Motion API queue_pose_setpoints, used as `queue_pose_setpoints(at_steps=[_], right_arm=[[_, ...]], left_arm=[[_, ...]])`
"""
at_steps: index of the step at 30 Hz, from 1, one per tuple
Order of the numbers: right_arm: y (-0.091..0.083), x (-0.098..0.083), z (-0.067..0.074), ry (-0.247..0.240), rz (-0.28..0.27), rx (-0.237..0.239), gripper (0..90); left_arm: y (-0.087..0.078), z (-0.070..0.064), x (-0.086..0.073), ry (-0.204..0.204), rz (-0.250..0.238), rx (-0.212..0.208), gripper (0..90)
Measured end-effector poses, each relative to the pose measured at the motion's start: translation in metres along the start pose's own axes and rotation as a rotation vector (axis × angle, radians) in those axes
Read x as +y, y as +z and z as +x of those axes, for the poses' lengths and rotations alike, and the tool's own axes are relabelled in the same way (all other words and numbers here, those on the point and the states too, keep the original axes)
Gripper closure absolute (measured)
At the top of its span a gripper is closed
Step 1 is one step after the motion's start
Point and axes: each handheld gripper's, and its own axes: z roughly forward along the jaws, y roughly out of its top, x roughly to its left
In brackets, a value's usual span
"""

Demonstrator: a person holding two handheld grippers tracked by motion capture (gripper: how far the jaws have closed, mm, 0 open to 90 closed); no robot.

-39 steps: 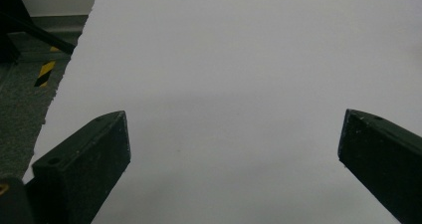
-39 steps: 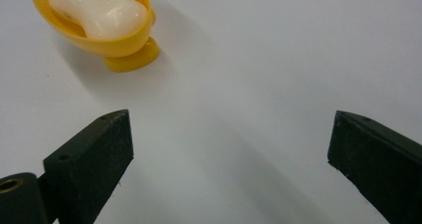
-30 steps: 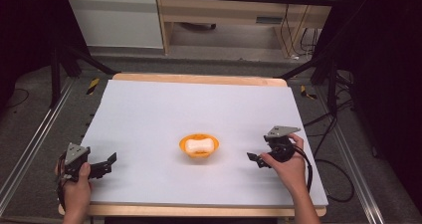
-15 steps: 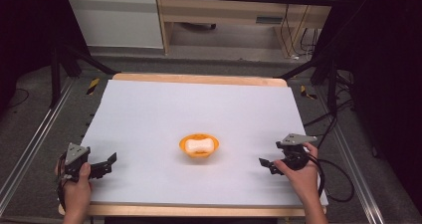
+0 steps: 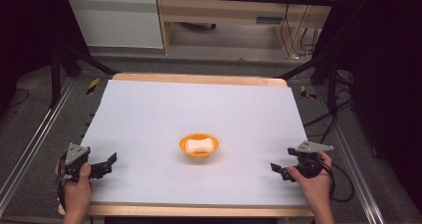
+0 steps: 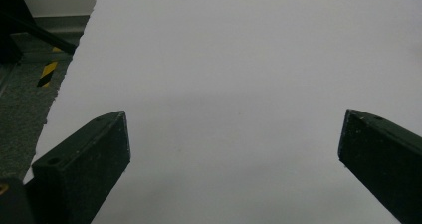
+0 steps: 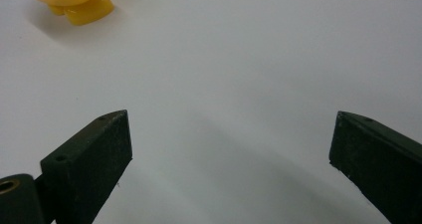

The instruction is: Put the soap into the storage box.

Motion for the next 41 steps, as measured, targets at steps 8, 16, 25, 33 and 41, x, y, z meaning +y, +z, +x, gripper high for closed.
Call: queue_pose_setpoints(at_steps=[8, 16, 25, 33, 41], right_arm=[[-0.01, -0.016, -0.008, 0.044, -0.029, 0.002, 3.2], [-0.022, -0.027, -0.015, 0.076, -0.06, -0.02, 1.6], [-0.031, -0.045, -0.023, 0.124, -0.11, -0.038, 1.1], [-0.032, -0.049, -0.026, 0.143, -0.147, -0.049, 2.2], [-0.029, -0.047, -0.023, 0.126, -0.117, -0.064, 3.0]], left_arm=[[0.0, 0.0, 0.0, 0.002, 0.001, -0.001, 0.0], [0.001, 0.0, 0.0, 0.003, 0.007, -0.002, 0.0], [0.0, 0.0, 0.0, 0.004, 0.007, -0.002, 0.0], [0.001, 0.001, 0.001, -0.002, 0.01, -0.008, 0.0], [0.001, 0.0, 0.001, 0.005, 0.005, -0.014, 0.0]])
